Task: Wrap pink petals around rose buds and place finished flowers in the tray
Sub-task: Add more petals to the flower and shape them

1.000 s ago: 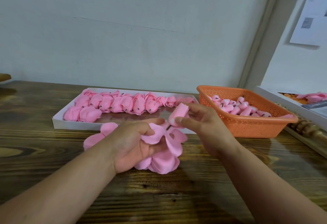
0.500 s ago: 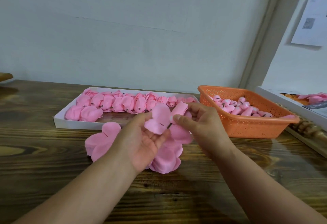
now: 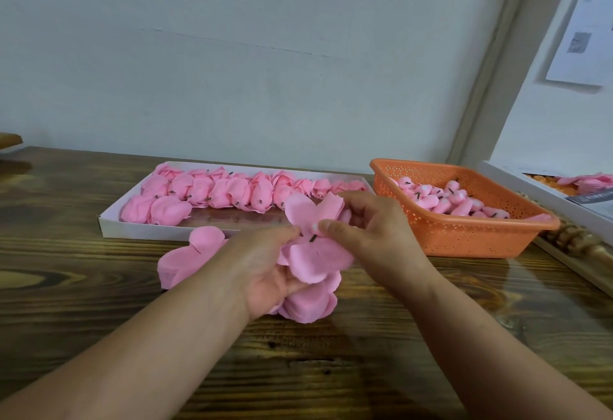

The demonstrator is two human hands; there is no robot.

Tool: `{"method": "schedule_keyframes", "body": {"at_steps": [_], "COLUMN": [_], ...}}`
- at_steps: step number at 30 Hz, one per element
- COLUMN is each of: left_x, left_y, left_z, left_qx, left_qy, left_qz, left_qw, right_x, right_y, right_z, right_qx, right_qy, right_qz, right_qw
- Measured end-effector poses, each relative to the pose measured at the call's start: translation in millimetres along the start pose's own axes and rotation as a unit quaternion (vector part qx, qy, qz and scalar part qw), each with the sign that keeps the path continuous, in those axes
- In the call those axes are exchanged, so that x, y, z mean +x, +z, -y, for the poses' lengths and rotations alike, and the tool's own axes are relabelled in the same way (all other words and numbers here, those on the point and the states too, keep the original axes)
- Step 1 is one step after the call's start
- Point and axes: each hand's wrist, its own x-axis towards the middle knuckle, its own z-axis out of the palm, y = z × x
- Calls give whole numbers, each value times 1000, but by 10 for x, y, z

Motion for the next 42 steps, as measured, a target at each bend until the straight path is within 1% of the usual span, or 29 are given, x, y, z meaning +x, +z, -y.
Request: {"method": "schedule_keyframes", "body": {"at_steps": [4, 8, 15, 19, 22, 25, 28, 32, 36, 42], "left_x": [-5, -23, -53, -63, -102, -132, -142, -160, -159, -183], "left_y": [-26, -53, -71, -91, -100, -107, -117, -122, -124, -109], "left_z": [1, 56, 12, 14, 6, -3, -2, 13, 48, 96], "left_qx": [9, 8, -26, -4, 17, 31, 45, 84, 121, 222], "left_qy": [-8, -9, -14, -16, -24, -40, -44, -27, -4, 69], "left_qz": [22, 51, 34, 36, 58, 63, 58, 85, 70, 53], "left_qw": [1000, 999, 999, 999, 998, 997, 996, 992, 990, 971], "right_x": [-5, -21, -36, -11, -22, -17, -18, -37, -43, -60], "right_y": [30, 32, 7, -32, -47, -46, -71, -106, -79, -29], "right_z": [8, -8, 20, 36, 38, 25, 21, 31, 32, 20], "right_qx": [-70, -77, 69, 139, 135, 125, 142, 145, 147, 154], "right_qy": [-22, -8, 40, 92, 88, 82, 94, 92, 94, 85], "right_qz": [54, 79, 77, 104, 107, 99, 123, 134, 136, 91], "right_qw": [996, 994, 994, 980, 981, 984, 978, 976, 975, 980]}}
